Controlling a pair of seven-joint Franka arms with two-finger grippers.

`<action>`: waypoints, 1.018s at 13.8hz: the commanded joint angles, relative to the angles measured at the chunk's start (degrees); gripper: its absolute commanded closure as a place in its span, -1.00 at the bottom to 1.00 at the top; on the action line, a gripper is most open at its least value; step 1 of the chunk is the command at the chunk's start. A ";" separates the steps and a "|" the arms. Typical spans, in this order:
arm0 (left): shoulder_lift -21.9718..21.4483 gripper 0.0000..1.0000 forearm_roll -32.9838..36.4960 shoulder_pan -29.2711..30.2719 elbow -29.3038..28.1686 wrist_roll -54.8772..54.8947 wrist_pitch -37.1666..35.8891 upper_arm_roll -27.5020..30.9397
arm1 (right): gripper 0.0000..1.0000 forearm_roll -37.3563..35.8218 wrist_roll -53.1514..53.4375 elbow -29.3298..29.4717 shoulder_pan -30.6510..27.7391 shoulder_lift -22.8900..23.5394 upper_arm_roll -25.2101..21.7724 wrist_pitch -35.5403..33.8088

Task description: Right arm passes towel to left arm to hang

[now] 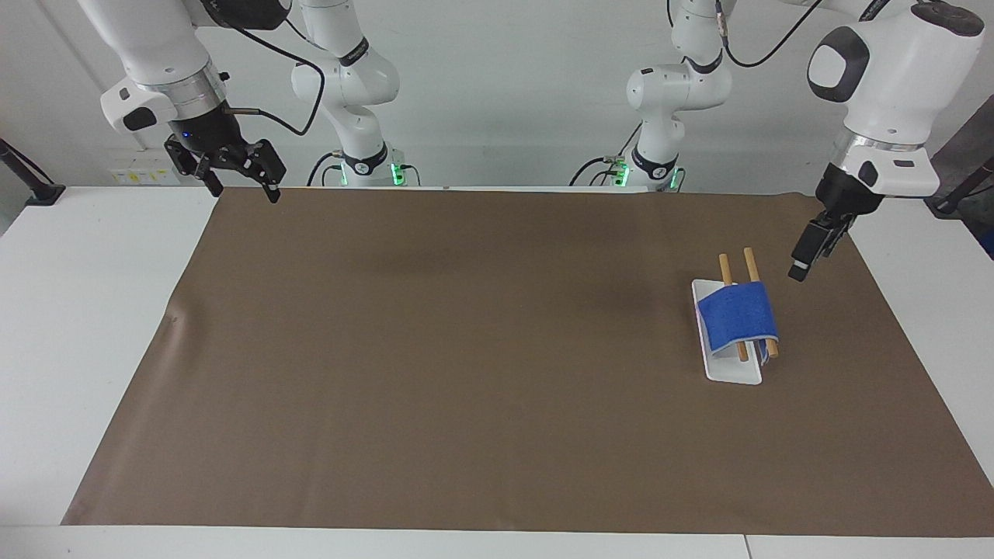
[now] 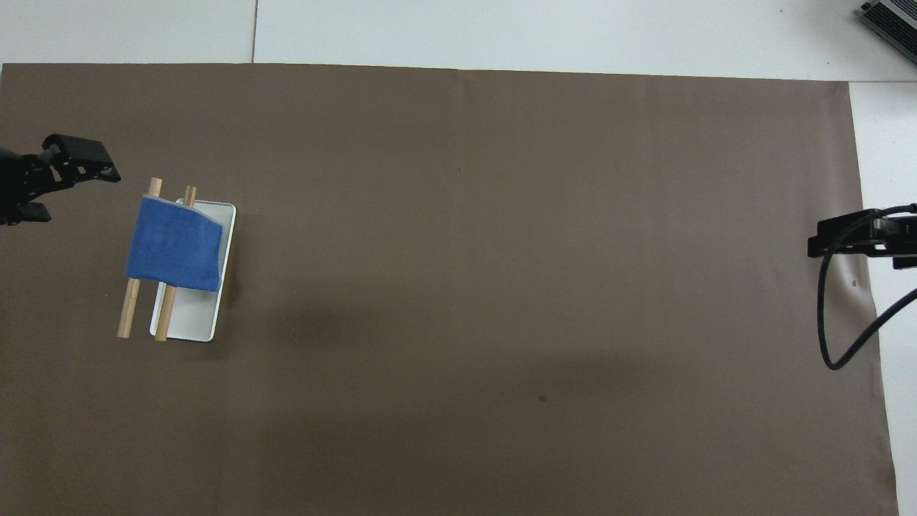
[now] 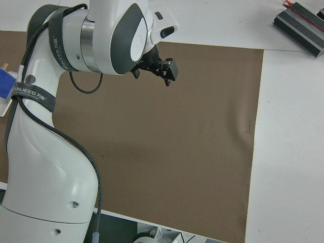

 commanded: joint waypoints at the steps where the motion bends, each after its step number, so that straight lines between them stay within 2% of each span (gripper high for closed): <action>1: -0.11 -1.00 0.93 -0.71 4.79 11.91 -8.58 -0.53 | -1.00 -1.20 0.35 -0.31 -0.05 -0.68 0.31 -0.16; 7: 0.77 -1.00 0.93 -0.62 11.39 21.24 -17.56 -0.01 | -1.00 -1.19 0.35 -0.48 0.12 -0.77 0.31 0.10; 11: -0.02 -1.00 0.93 -2.54 11.75 23.63 -20.11 2.70 | -1.00 -1.19 0.35 -0.48 0.12 -0.77 0.31 0.10; 14: -0.81 -1.00 0.67 -5.19 11.66 25.57 -25.38 4.82 | -1.00 -1.11 0.44 -0.83 0.12 -0.85 0.31 0.71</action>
